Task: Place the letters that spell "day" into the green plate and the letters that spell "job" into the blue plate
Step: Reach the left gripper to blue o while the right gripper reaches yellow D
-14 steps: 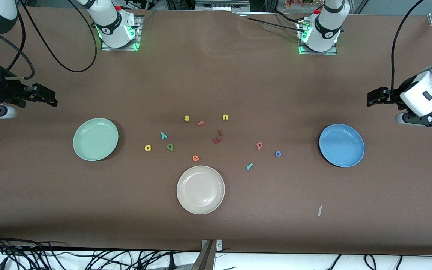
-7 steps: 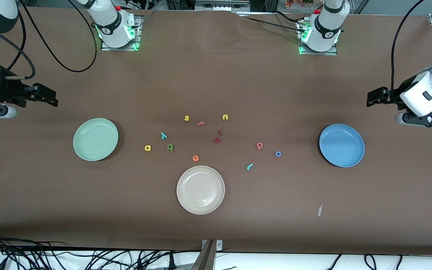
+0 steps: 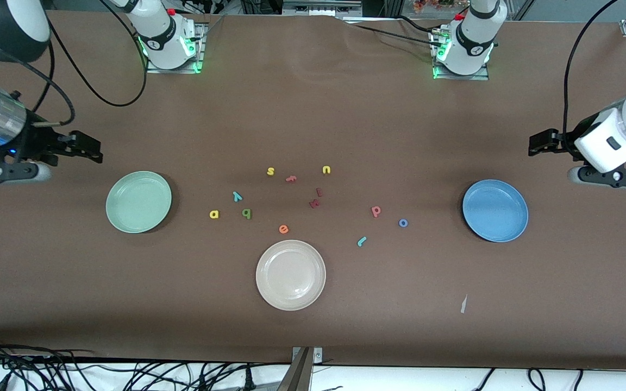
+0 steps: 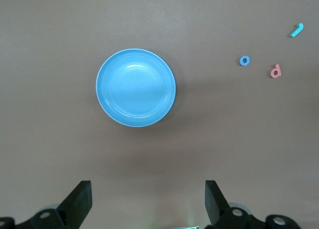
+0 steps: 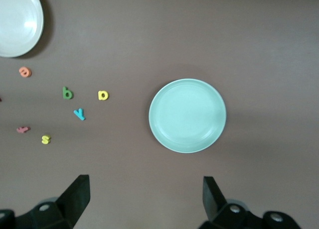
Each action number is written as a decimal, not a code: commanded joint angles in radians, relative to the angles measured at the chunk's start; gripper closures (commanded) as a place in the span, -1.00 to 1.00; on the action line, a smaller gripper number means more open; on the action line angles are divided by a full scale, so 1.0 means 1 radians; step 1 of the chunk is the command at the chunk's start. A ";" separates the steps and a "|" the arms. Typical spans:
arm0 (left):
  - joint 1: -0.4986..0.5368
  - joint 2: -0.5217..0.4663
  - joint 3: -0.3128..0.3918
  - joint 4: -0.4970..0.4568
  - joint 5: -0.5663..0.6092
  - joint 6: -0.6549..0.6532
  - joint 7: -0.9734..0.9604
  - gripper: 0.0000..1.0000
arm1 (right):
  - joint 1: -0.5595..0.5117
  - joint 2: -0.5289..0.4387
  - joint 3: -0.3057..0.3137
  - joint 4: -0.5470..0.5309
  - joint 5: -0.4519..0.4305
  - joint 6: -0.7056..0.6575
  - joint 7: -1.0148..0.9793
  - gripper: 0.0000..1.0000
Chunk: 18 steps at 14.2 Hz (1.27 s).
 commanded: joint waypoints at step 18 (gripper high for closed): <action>-0.324 0.431 0.000 -0.200 -0.079 0.778 -0.424 -1.00 | 0.180 0.437 0.001 -0.146 0.008 0.556 0.141 -0.99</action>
